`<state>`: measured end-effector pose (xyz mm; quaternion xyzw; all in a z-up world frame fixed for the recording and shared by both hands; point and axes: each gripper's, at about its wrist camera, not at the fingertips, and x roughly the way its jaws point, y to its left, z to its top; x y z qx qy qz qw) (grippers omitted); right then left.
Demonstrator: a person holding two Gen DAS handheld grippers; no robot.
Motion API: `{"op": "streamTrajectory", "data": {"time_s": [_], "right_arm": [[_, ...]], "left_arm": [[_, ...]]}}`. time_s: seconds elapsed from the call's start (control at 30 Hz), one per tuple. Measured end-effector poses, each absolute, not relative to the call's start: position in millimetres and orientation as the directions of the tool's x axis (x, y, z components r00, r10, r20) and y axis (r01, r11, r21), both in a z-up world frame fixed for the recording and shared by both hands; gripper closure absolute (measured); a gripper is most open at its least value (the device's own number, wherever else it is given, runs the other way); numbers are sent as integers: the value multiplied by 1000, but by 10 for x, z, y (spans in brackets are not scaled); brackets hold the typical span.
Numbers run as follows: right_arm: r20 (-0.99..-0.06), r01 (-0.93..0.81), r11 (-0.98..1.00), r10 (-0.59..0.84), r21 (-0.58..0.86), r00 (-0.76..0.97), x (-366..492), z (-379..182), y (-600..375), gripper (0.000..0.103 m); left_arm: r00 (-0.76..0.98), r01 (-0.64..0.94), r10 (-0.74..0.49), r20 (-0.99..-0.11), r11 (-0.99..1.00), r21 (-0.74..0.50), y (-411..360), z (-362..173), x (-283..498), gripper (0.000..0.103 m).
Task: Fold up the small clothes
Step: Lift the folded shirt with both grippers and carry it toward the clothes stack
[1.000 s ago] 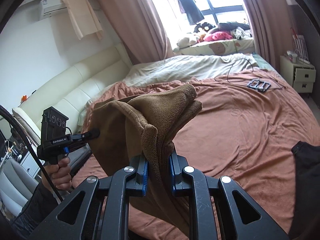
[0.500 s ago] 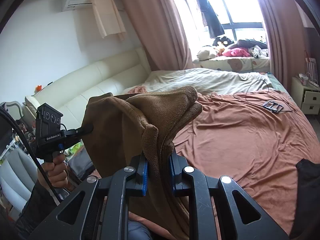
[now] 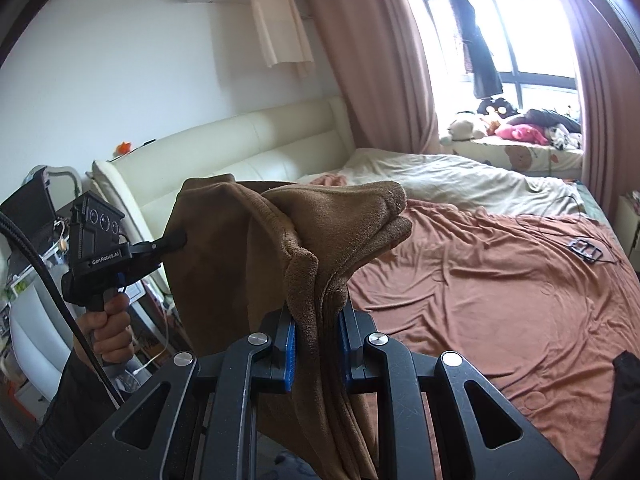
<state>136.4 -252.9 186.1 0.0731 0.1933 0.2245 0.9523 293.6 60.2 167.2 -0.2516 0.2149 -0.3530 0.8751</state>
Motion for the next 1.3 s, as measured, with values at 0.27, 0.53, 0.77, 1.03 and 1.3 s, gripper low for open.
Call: {"op": "streamTrajectory", "data": {"time_s": [0.27,0.53,0.77,1.03,1.3], "right_arm": [[-333,-486,852,523,193,785,1473,1856,-2213,90],[-357,-562,811,579,162,733,1773,1805,-1762,90],[-375,-615,773,621,153,688,2165,1697,-1258,90],[-381,-662,732,665,160,643,2661,1498,-720,90],[-386,-701,686,711,197,588,3214,1359,-173,90]], "left_arm": [[710,470,-676,-197,663,-583,1163,1664,2695,99],[771,397,-601,-210,712,-580,1876,1472,2643,99],[817,332,-525,-238,766,-550,2492,1359,2718,99],[852,256,-435,-291,832,-493,3060,1302,2995,99],[896,171,-333,-293,869,-465,3650,1349,3150,99]]}}
